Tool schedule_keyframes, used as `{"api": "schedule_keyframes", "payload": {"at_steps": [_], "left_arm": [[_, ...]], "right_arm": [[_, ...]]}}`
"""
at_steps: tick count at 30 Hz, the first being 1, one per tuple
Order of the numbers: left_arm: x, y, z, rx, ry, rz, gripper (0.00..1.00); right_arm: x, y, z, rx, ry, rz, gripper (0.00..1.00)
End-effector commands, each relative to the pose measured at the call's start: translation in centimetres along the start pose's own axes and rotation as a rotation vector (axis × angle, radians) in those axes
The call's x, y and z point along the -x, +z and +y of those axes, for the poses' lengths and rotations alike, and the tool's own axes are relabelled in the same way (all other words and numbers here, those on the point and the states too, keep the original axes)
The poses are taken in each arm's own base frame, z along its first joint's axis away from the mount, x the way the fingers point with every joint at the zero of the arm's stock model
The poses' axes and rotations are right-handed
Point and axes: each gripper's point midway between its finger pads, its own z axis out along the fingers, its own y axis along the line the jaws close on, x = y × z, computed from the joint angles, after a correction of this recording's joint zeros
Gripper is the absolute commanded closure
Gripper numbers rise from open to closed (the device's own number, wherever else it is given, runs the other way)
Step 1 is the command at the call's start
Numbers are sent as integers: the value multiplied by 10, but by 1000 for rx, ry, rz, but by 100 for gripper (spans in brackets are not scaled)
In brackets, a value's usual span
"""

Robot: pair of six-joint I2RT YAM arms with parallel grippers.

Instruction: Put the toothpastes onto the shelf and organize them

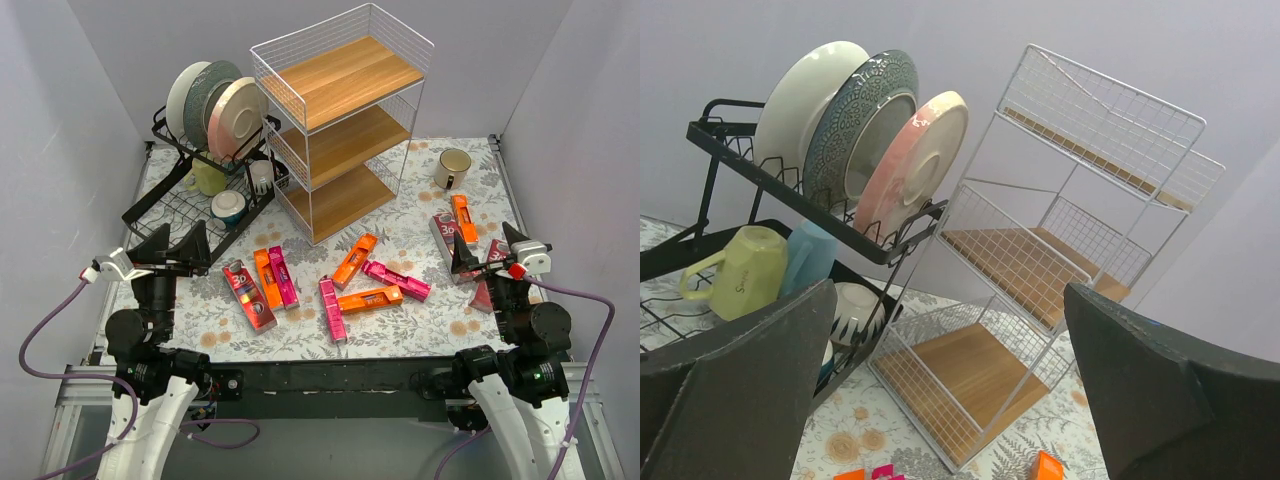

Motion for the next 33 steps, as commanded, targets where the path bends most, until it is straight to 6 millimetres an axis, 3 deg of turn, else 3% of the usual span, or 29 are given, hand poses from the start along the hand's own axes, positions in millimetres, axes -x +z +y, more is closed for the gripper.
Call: {"api": "schedule_keyframes", "payload": {"at_steps": [1,11,17,23,30,33], "left_arm": [[1,-1,1,1,5,-4,2],[-13,-2,6,0,28,23,2],[-11,-5,2,-23,35,21,2],[-24,-11,7,-10,45,69,2],[-32,-11,5,-34,39,82,2],[-32,-12,5,-36,41,85,2]], "right_arm": [[9,1,-6,-26,-8,-28,1],[-16,11,7,11,81,76,1],[-43,24,22,51,156,215,1],[-89,33,38,81,226,399,1],[-167,35,21,-174,311,695,1],[-186,38,15,-238,344,744,1]]}}
